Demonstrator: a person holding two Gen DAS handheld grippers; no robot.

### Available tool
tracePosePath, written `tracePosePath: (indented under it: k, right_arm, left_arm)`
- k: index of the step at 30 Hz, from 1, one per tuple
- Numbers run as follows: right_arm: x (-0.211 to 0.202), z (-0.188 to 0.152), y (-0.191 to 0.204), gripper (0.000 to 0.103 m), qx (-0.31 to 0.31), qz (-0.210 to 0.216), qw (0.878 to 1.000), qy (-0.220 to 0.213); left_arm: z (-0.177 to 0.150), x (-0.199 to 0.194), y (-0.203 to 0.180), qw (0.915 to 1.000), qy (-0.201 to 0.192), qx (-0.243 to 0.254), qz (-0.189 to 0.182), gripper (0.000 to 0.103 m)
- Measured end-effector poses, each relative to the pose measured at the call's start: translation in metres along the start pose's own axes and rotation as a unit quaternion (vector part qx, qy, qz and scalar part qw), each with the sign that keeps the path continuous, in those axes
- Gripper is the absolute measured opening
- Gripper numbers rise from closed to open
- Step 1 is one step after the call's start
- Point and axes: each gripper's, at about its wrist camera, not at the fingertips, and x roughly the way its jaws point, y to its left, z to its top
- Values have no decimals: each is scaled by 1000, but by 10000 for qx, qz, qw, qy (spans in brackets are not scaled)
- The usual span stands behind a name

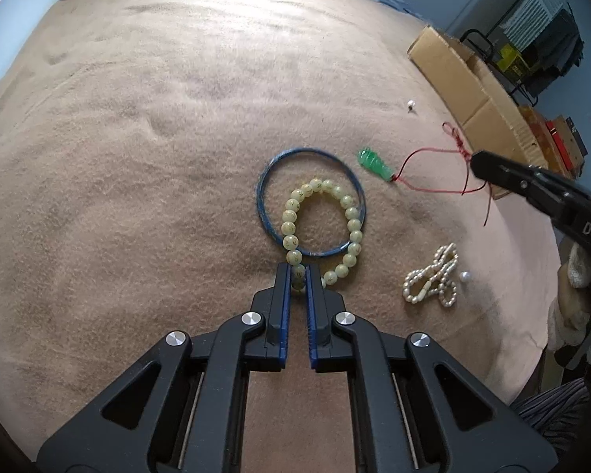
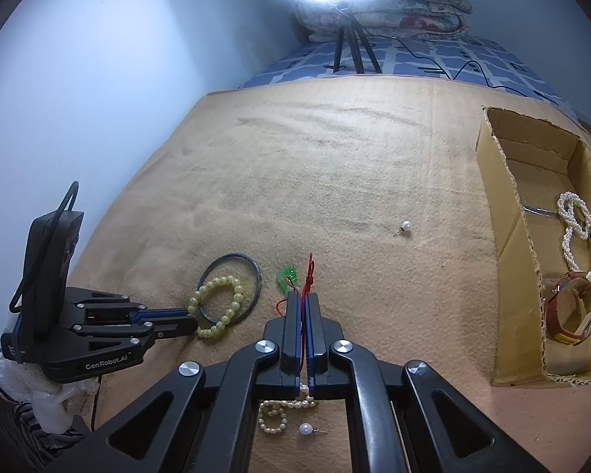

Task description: Organize jewelry

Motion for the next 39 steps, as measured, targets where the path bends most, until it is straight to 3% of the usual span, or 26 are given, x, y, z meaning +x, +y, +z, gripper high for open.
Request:
tracePosePath:
  k: [7,12,23,39]
  right_arm:
    - [-5,2,0,0,-42,-55,10000,-60]
    - [-12,6,-6,0,7,-56,9999,-150]
    - [-37,17,-4,0,45,161,9988,-456]
    - [-116,30,-14,0,176,411,9907,-1283]
  left_arm:
    - [-11,-5,12,9996,137,-224,-56,5]
    - [-9,-22,18,9995,-151,-237,126,5]
    - [14,-61,7,9961,-797,-299,-214,5]
    - [37,-86,-36,9895,-1147,-192,-863,5]
